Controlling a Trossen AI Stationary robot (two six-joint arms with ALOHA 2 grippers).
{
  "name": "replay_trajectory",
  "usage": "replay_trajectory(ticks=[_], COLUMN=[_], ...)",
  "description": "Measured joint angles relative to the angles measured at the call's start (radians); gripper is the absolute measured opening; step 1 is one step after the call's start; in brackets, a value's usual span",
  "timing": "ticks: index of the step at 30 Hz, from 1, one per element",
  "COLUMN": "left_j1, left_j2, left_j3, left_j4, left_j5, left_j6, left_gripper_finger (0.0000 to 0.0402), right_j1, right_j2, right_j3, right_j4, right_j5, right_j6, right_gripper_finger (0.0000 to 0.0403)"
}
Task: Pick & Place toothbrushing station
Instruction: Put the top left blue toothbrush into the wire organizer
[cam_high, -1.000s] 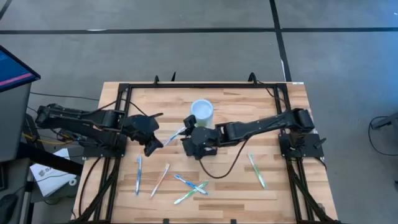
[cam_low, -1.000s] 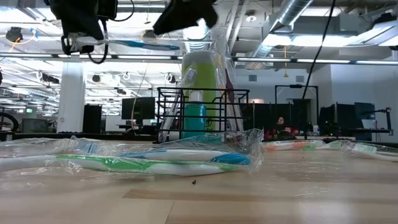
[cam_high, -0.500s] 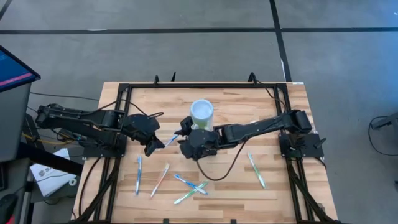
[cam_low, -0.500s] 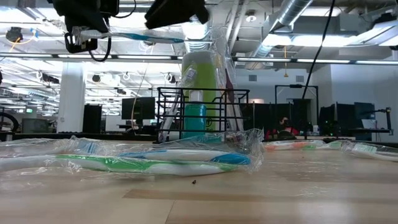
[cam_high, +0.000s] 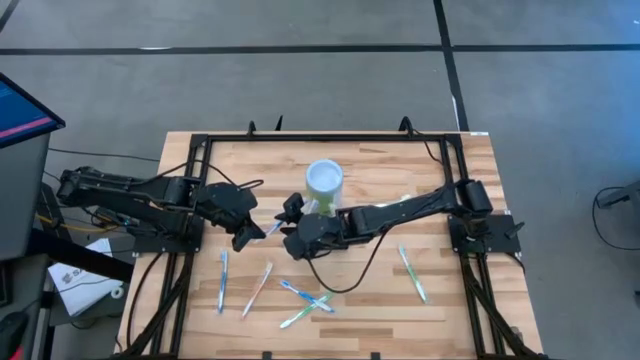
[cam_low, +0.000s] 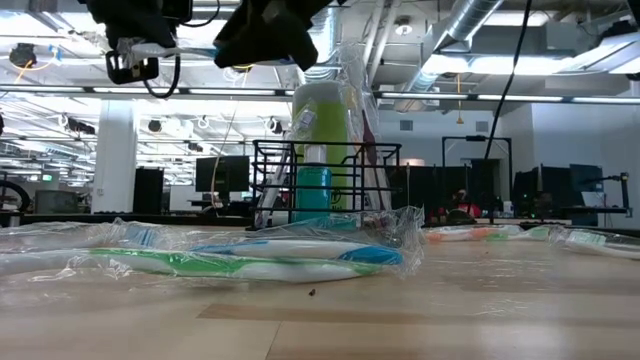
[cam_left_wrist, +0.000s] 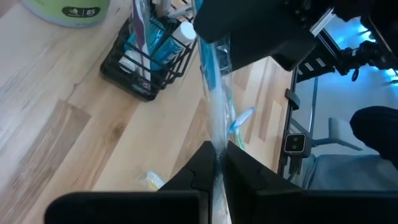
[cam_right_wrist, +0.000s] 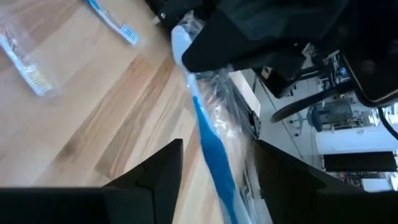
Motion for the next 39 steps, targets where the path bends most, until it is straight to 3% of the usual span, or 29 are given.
replay_trajectory(ticks=[7, 15, 23, 33, 39], left_j1=[0.000, 0.000, 0.004, 0.008, 0.007], left_j2=[0.000, -0.002, 0.000, -0.015, -0.083], left_j3=[0.000, 0.000, 0.000, -0.001, 0.000], left_j4=[0.005, 0.009, 0.020, 0.033, 0.068], left_j5=[0.005, 0.010, 0.002, 0.006, -0.041], left_j6=[0.001, 0.001, 0.002, 0.060, 0.089], left_gripper_finger=[0.0011, 0.0013, 0.0020, 0.0057, 0.0061], right_j1=[-0.008, -0.008, -0.008, 0.001, 0.001], right_j2=[0.013, 0.015, 0.015, 0.011, -0.034], right_j3=[0.000, -0.003, -0.002, 0.000, 0.001], right_j4=[0.035, -0.003, -0.032, -0.051, -0.133], right_j5=[0.000, -0.005, -0.012, -0.010, -0.131], right_j6=[-0.003, -0.011, 0.005, 0.025, 0.093], right_gripper_finger=[0.0142, 0.0030, 0.0008, 0.0007, 0.0007])
